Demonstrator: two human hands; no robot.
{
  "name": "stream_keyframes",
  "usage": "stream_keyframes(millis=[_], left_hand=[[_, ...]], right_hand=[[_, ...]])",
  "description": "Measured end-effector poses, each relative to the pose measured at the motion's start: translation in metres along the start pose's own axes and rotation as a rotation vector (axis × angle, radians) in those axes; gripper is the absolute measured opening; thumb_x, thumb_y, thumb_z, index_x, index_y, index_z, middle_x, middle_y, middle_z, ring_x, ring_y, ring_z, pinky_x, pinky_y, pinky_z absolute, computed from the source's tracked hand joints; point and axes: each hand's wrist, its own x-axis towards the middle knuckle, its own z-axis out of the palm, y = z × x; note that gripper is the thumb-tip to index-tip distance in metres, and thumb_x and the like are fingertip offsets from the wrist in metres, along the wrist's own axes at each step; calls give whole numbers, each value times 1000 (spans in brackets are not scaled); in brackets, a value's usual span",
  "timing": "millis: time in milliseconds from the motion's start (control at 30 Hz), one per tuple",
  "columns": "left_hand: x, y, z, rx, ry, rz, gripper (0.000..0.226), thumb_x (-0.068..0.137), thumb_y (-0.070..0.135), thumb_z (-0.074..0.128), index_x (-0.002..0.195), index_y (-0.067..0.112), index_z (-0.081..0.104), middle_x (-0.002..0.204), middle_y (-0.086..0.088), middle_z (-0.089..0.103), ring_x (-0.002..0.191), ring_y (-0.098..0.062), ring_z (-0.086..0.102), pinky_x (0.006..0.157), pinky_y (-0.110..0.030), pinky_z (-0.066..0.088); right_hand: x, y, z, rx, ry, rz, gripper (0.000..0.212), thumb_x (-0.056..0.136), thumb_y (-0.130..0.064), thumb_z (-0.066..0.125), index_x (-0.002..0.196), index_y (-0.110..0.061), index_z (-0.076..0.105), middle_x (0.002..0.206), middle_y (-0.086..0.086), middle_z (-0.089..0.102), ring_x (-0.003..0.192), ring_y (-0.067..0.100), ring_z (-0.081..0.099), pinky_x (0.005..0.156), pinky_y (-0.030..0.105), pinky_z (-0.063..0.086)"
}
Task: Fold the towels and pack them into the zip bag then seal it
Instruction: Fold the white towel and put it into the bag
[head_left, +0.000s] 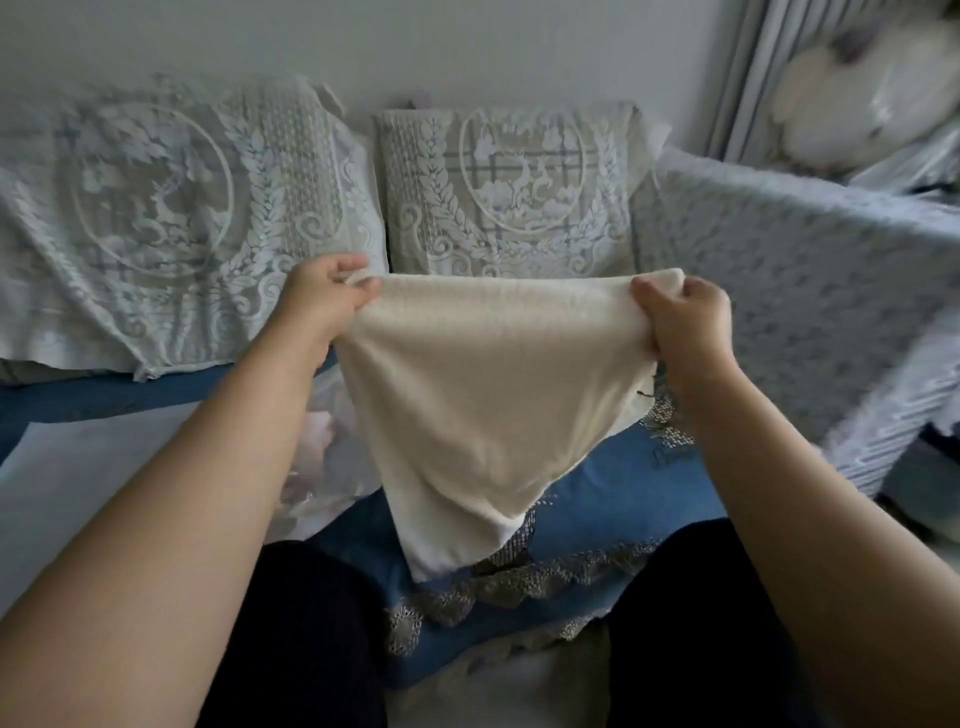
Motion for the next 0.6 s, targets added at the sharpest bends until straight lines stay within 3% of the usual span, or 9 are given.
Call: stream_keyframes(millis=[100,167,267,300,367,433,500,600], left_hand=[[-2,8,-4,607,26,138,11,92,27,57,98,18,60,98,0,54,89,-22,52,75,-33,41],[-9,12,-1,645,-40,68,11,95,27,52,92,17,53,94,-4,51,84,-23,49,69,-31,37],[-19,16,-8,-34,-259,-238,16,97,21,51,82,24,49,80,-1,51,65,-15,45,57,-24,42],[-22,17,-13,-262,-325,-298,18,97,18,51,80,26,50,74,1,52,63,-14,46,58,-25,43],[-21,18,-20,-407,-326,-252,24,94,7,51,80,26,56,65,7,61,65,-12,52,59,-26,46],[-22,23,-19,-185,-188,-66,33,89,-4,51,76,24,63,66,8,67,74,-13,55,62,-24,46],[-26,30,-16,207,-50,102,40,85,-7,46,73,24,68,87,1,70,89,-15,57,75,-24,44],[-31,42,-24,610,-70,169,38,92,-2,42,89,21,73,117,-6,65,105,-24,58,87,-31,42]], right_hand=[[11,-15,-11,-262,22,13,53,79,-32,73,120,-5,52,104,2,52,94,19,55,79,32,51],[11,-19,-16,-224,-148,129,50,79,-28,75,118,-3,57,101,7,58,90,23,60,81,40,57],[-1,-24,-29,100,-372,213,19,85,-19,69,98,-5,67,93,10,65,81,22,63,69,32,61],[-3,-26,-35,162,-429,192,13,85,-16,68,95,-6,69,96,10,67,85,22,64,74,33,60],[-6,-34,-45,88,-546,68,12,83,-13,70,94,-10,73,103,10,70,95,23,65,87,36,57],[-10,-44,-50,-356,-617,-152,20,82,-18,72,102,-14,74,98,4,71,91,21,65,88,32,54],[-18,-54,-47,-766,-669,-326,29,81,-23,72,109,-15,71,95,1,70,88,18,63,81,28,49],[-33,-70,-44,-979,-689,-418,19,82,-20,67,96,-9,72,88,9,69,81,23,61,76,34,48]])
